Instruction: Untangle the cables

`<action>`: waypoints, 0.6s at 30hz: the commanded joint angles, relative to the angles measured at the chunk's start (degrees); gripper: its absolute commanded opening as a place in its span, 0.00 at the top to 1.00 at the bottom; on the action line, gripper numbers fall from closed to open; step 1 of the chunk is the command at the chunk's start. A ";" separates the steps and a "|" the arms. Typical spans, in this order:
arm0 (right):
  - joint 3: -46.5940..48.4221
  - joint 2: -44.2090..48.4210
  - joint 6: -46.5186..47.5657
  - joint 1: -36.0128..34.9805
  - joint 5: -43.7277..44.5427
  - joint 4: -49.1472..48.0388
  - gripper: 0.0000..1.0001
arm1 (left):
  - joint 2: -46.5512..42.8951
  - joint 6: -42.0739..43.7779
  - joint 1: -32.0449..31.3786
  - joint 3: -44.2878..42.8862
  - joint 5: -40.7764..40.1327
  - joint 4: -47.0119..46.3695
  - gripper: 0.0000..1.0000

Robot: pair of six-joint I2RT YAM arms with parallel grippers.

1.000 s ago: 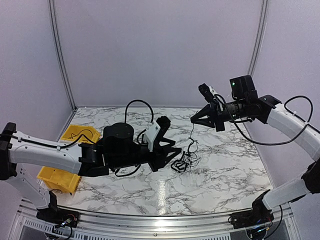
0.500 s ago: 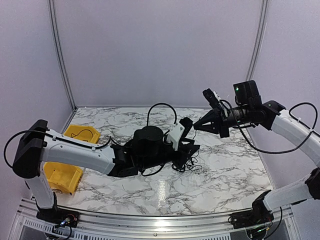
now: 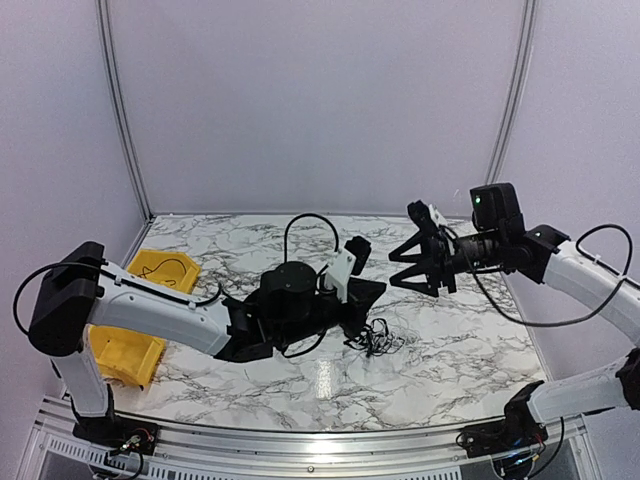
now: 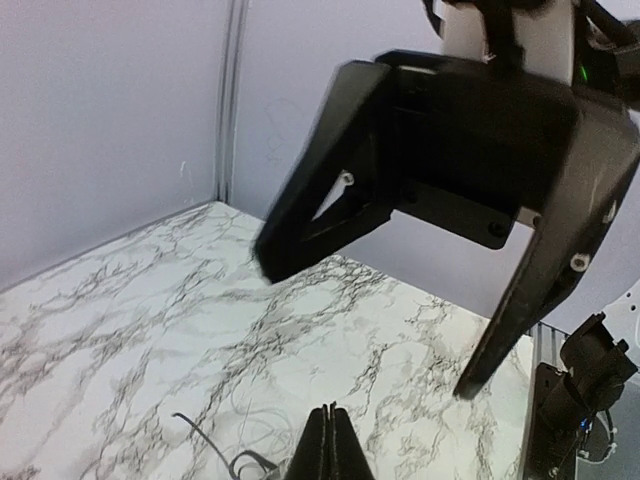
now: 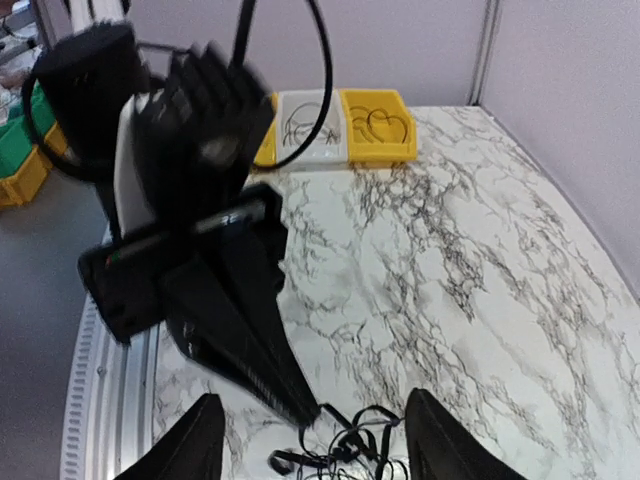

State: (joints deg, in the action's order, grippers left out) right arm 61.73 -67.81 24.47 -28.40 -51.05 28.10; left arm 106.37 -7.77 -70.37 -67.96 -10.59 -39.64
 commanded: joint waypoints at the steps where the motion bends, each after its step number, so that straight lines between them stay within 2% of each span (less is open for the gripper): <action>1: -10.93 3.15 2.73 -0.47 6.59 -10.85 0.31 | -4.65 -8.07 0.34 9.89 -7.29 -11.49 1.00; 3: -14.04 2.12 3.56 -0.62 6.49 -13.55 0.26 | -5.40 -10.64 0.40 12.47 -8.51 -13.23 1.00; 7: -15.81 -3.14 5.44 -0.86 6.63 -15.71 0.26 | -6.03 -13.00 0.41 15.42 -10.31 -13.95 1.00; 11: -14.25 -9.64 6.49 -1.07 6.48 -14.52 0.36 | -7.19 -17.62 0.36 18.84 -12.05 -14.02 1.00; 12: -13.40 -10.61 7.70 -1.12 6.45 -12.73 0.39 | -7.54 -18.90 0.36 20.02 -11.89 -13.98 0.97; 15: -13.20 -11.14 10.01 -1.13 8.26 -10.12 0.48 | -8.83 -23.88 0.40 24.58 -12.17 -12.80 0.75; 18: -15.42 -9.75 11.23 -1.13 10.85 -11.17 0.50 | -11.09 -31.53 0.41 27.10 -14.48 -7.15 0.63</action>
State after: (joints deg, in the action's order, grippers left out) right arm 46.04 -79.42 32.34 -28.99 -43.13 16.88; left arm 98.56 -28.77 -70.22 -43.99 -21.78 -50.76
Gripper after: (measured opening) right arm 0.503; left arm 0.318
